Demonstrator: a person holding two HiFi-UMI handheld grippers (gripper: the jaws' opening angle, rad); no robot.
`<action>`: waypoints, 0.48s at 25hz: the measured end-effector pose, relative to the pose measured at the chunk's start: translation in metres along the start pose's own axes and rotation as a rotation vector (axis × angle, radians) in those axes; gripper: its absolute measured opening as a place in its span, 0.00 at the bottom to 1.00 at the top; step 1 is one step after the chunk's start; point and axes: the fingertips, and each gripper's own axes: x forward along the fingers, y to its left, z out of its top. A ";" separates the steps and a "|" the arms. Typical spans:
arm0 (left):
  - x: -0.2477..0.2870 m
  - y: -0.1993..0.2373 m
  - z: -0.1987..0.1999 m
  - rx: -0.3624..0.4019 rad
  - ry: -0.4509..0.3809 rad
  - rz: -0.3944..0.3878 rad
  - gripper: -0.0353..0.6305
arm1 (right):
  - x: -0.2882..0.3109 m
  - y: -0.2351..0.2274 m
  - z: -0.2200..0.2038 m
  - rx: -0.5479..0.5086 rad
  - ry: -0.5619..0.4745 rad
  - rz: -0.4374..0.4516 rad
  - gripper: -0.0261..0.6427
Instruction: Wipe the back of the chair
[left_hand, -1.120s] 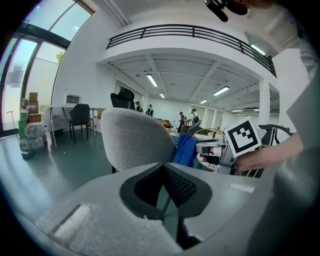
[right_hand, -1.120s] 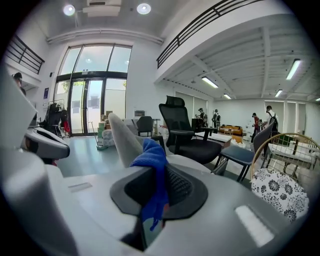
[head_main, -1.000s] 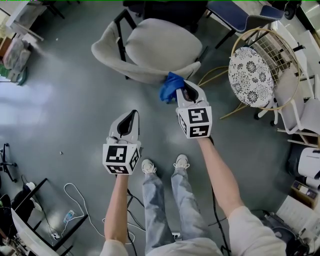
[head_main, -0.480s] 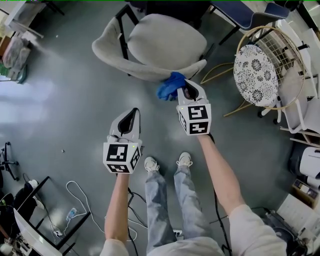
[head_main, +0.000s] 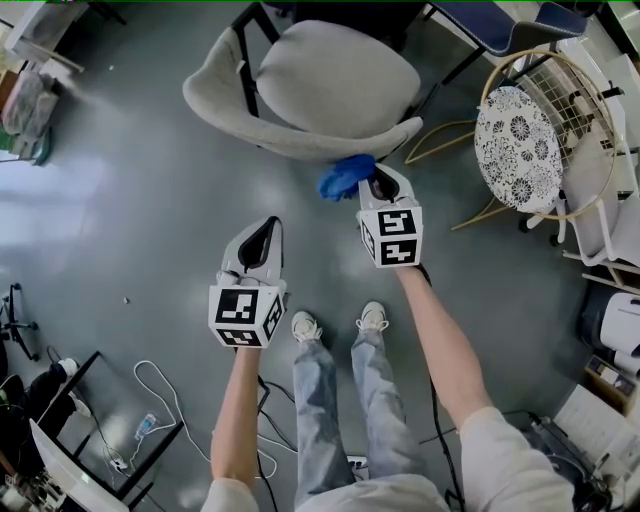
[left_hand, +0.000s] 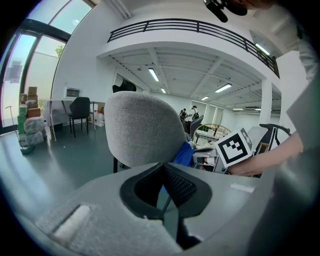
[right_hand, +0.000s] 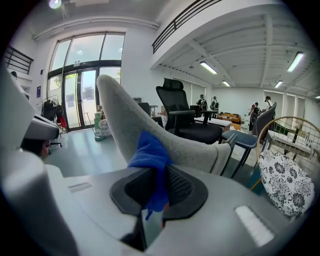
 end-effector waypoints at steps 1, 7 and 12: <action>0.001 0.002 0.000 -0.001 0.002 -0.001 0.06 | 0.003 0.000 -0.004 0.001 0.009 0.000 0.10; 0.009 0.012 -0.002 -0.011 0.014 0.003 0.06 | 0.022 0.000 -0.026 0.001 0.067 0.008 0.10; 0.015 0.016 -0.004 -0.014 0.022 0.006 0.06 | 0.036 -0.003 -0.048 0.002 0.126 0.015 0.10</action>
